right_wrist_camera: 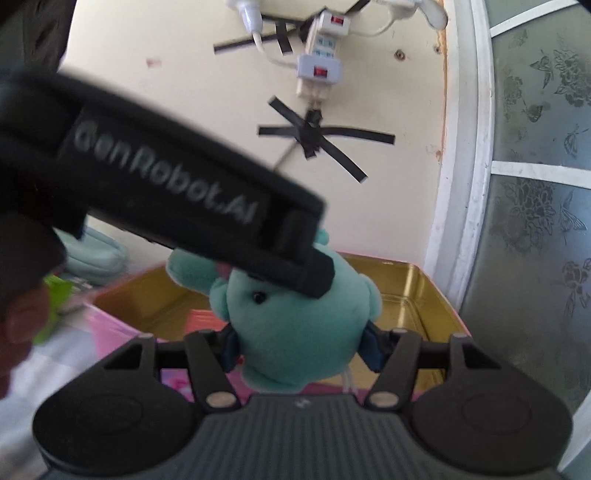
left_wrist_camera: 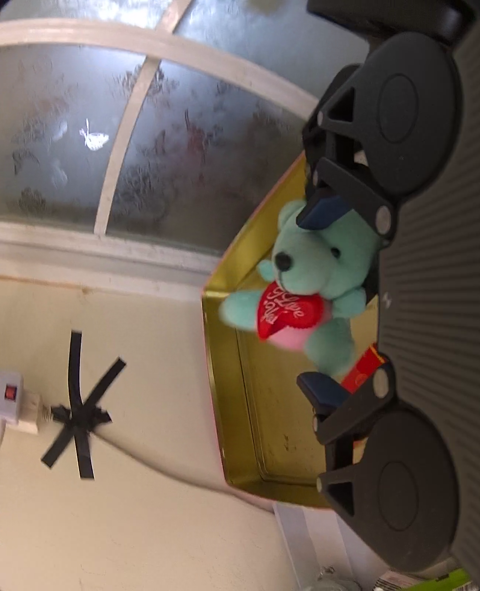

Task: Organize objects
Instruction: 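Carry the stuffed toy into the pink tin and release it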

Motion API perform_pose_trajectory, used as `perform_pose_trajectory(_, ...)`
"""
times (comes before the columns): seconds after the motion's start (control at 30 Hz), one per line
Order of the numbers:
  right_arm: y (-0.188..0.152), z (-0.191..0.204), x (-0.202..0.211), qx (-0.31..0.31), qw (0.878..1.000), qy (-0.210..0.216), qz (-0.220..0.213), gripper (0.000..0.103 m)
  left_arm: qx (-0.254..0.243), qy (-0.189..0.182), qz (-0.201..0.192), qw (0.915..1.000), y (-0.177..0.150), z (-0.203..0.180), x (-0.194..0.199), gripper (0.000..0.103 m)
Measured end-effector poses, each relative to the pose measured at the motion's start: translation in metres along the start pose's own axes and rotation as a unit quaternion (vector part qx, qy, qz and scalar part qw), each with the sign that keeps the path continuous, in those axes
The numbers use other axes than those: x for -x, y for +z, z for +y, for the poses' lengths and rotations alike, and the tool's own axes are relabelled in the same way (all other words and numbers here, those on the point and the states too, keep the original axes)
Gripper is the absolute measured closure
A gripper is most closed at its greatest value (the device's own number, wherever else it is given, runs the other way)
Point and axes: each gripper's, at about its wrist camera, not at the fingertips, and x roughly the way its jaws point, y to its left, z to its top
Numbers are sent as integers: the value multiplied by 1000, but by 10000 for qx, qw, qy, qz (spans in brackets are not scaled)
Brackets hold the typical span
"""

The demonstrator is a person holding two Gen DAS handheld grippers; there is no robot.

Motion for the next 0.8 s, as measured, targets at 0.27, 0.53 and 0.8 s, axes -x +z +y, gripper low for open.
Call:
perform_pose_trajectory(0.27, -8, 5, 16, -95, 9989, -172, -414, 23, 114, 182, -311, 9993, -10, 16, 37, 12)
perform_pose_trajectory(0.53, -18, 24, 53, -322, 9972, -212, -646, 22, 132, 401, -288, 9987, -51, 42, 86, 12)
perform_pose_trajectory(0.8, -25, 65, 73, -804, 9949, 496, -365, 20, 544, 1257, 45, 9906, -109, 108, 129, 12)
